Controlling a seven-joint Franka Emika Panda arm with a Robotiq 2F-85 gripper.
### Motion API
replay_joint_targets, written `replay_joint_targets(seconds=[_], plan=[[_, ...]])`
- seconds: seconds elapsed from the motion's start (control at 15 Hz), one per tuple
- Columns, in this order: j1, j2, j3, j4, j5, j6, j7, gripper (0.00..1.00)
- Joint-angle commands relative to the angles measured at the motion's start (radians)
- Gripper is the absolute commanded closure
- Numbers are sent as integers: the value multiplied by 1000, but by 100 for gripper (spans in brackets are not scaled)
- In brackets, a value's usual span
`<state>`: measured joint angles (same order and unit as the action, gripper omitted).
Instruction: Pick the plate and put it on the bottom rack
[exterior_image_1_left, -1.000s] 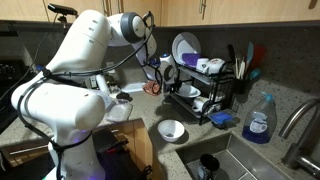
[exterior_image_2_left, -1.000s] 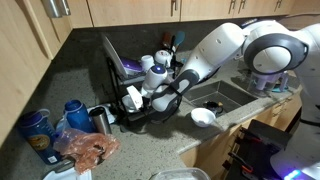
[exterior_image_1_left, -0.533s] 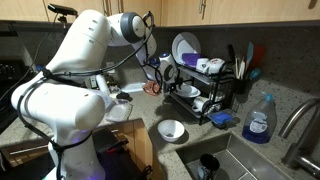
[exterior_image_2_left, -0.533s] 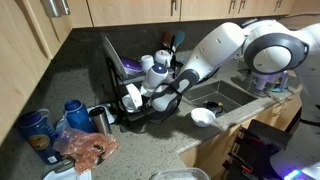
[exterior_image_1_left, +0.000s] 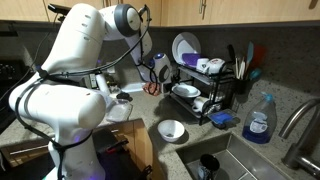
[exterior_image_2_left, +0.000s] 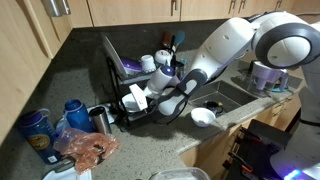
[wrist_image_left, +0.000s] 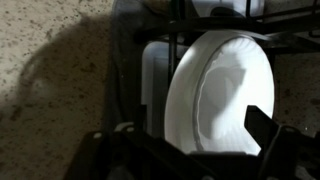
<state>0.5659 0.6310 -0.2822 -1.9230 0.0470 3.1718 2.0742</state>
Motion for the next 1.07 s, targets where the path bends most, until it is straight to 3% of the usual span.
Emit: replay_joint_targets(seconds=[0.0, 0.27, 0.67, 0.8, 0.87, 1.0], plan=[[33, -146, -8, -202, -18, 64, -29, 0], [56, -270, -11, -389, -34, 158, -62, 0], [-30, -438, 107, -615, -135, 158, -118, 0], [-67, -482, 152, -668, -174, 153, -109, 0], [-24, -400, 111, -590, -142, 157, -93, 0], [-43, -434, 136, -632, -158, 157, -93, 0]])
